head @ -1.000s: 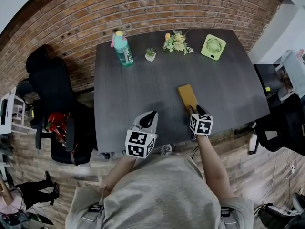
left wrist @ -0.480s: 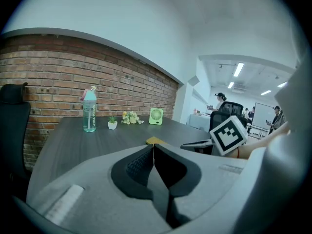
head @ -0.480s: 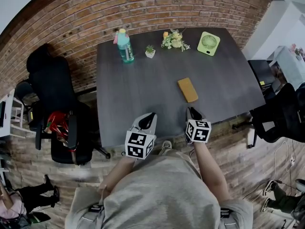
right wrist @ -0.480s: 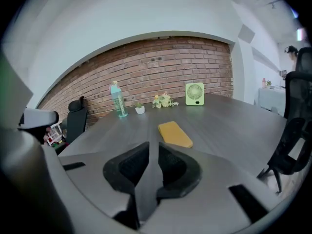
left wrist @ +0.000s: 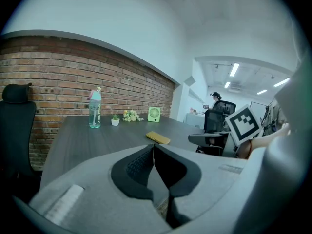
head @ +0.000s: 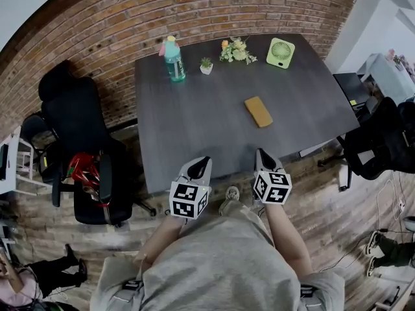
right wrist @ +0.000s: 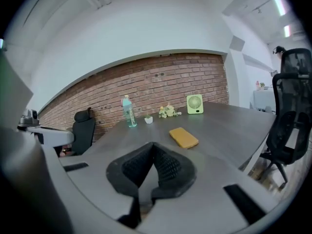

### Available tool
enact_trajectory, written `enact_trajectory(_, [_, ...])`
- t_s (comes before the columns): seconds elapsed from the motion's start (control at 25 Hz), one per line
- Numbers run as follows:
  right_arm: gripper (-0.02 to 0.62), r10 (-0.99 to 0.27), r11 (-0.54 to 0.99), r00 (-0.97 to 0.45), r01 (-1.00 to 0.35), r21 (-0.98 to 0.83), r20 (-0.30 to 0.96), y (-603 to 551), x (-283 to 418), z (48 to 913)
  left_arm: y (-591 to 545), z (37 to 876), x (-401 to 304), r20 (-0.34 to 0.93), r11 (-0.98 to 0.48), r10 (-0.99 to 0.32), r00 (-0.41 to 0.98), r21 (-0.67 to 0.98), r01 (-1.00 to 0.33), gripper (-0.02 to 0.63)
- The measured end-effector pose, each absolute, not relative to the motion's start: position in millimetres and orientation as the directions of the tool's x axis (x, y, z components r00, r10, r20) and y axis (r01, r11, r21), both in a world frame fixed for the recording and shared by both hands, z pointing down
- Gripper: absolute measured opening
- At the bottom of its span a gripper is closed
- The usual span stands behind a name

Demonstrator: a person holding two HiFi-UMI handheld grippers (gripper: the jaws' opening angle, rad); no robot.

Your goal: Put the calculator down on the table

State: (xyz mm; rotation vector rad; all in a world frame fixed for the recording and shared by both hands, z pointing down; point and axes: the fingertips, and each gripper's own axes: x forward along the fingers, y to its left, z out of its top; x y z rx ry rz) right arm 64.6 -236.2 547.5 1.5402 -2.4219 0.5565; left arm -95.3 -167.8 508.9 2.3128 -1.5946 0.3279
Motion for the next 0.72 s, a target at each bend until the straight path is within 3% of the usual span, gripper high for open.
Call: enact_trajectory(0.72, [0.003, -0.849, 0.398, -0.436, -0.899, -0.181, 0.299, -91.4, 39.1, 517.0, -51.3, 519.5, -115.9, 0.351, -0.360, -0.853, 0.386, 0.139, -0.923, 0.018])
